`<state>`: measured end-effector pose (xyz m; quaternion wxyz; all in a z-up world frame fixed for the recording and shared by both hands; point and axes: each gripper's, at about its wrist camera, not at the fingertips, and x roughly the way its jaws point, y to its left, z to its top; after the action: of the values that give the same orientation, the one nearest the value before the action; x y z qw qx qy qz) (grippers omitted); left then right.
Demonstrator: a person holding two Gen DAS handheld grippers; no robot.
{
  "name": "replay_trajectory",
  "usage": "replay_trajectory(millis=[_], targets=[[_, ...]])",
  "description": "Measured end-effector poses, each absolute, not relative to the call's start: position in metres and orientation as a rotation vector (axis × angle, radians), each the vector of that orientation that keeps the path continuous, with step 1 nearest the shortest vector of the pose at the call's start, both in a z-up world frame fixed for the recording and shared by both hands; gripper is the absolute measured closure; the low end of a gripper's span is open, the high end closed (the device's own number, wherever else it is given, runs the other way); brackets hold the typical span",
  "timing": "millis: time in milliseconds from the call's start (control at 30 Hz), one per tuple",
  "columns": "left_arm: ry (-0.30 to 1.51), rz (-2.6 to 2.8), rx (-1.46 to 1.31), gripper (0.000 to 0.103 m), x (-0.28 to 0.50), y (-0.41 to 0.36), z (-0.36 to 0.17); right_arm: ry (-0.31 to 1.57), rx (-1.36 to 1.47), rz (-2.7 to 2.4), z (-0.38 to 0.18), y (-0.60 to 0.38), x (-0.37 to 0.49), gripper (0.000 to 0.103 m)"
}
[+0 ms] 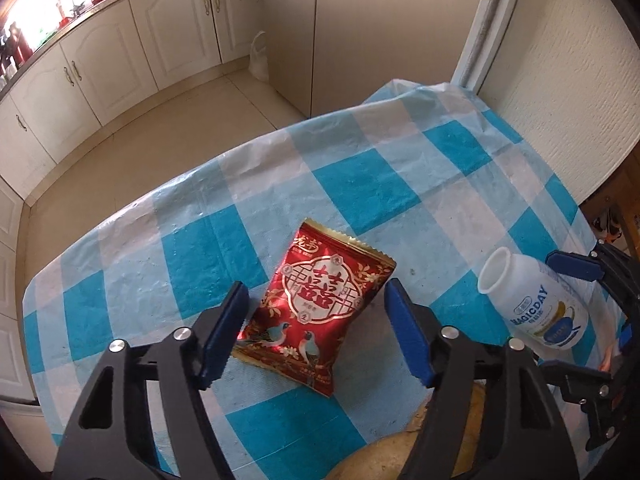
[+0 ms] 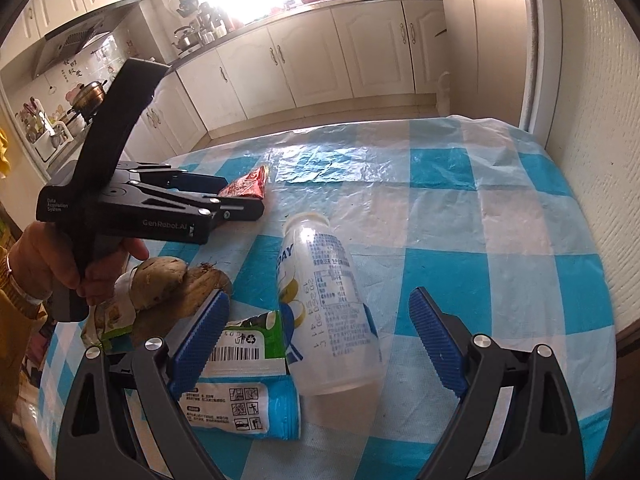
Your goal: Collect trash
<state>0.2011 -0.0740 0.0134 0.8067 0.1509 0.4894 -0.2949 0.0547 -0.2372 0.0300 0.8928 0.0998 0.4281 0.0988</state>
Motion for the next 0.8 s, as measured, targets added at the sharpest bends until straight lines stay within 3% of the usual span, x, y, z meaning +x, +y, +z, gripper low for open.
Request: replay_trajectory(millis=[200,300,333,367,600,800], targets=[[1.028,-0.587,0.326,0.055,0.201,-0.067,0.015,0.877,0.194,0.200,0.029,-0.235,0.056,0.013],[1.046,-0.587,0.273,0.058,0.203,-0.060,0.017,0.886,0.180,0.202,0.028,-0.232,0.058,0.013],[1.047,-0.589,0.268,0.058,0.202,-0.059,0.017,0.891,0.172,0.197,0.027,-0.231,0.059,0.015],[1.045,-0.591,0.269,0.058,0.202,-0.059,0.017,0.896,0.165,0.193,0.027,-0.229,0.059,0.027],[1.048,-0.601,0.263,0.059,0.200,-0.057,0.017,0.921,0.152,0.202,0.023,-0.225,0.057,0.056],[1.052,-0.605,0.262,0.059,0.182,-0.054,0.018,0.922,0.148,0.240,0.024,-0.218,0.044,0.059]])
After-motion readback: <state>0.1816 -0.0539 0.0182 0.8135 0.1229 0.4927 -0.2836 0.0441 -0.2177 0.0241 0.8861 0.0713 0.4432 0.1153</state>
